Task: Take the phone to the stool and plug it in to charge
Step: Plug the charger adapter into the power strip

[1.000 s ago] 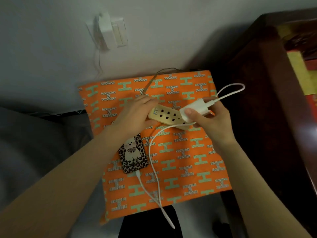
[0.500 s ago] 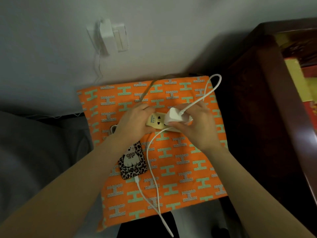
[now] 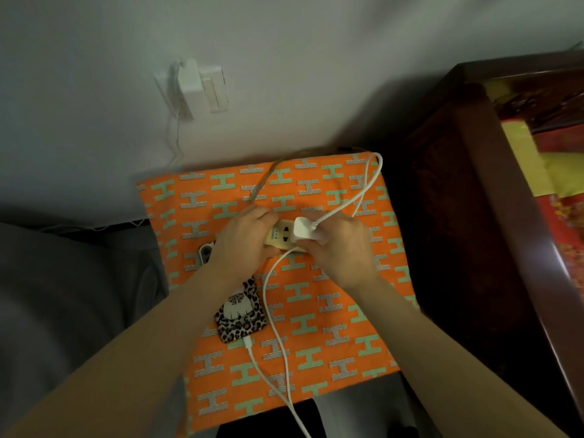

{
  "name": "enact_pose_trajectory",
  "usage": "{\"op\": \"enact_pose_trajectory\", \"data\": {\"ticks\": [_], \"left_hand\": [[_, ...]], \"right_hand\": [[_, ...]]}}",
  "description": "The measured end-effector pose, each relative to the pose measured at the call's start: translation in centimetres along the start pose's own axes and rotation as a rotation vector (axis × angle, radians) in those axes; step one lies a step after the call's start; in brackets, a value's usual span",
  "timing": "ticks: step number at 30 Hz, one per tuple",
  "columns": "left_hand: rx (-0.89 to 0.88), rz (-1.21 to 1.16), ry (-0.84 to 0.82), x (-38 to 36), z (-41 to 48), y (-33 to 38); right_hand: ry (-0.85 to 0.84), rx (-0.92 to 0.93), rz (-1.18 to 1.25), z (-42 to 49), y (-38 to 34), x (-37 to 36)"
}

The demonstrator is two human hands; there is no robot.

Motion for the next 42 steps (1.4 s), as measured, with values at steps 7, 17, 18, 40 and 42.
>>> {"op": "enact_pose_trajectory", "data": {"ticks": [7, 17, 18, 40, 42], "left_hand": [[0.013, -0.020, 0.006, -0.1, 0.0, 0.3], [0.142, -0.294, 0.051, -2.2, -4.4, 2.5], [0.171, -0.323, 0.033, -2.4, -4.4, 2.6], [-0.063, -0.035, 0.078, 0.4, 0.0, 0.8], [-0.080, -0.037, 0.092, 0.5, -0.2, 1.0]], "right_hand": [[-0.226, -0.068, 0.033, 3.1, 0.5, 1.4], [-0.210, -0.046, 0.050, 1.9, 0.2, -0.1], [-0.221, -0.029, 0.035, 1.8, 0.2, -0.1], [-0.019, 0.030, 0.093, -0.1, 0.7, -2.2], [-0.007, 0.022, 0.071, -0.1, 0.7, -2.5]]}}
Point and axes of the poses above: each hand's wrist, its own z-axis towards the middle knuckle, its own x-axis out of the back of the hand, y = z × x, the point moved 3 cm from there along z, towards the middle knuckle, and after that the axes turned 2 degrees about -z, right-handed, at the moved point
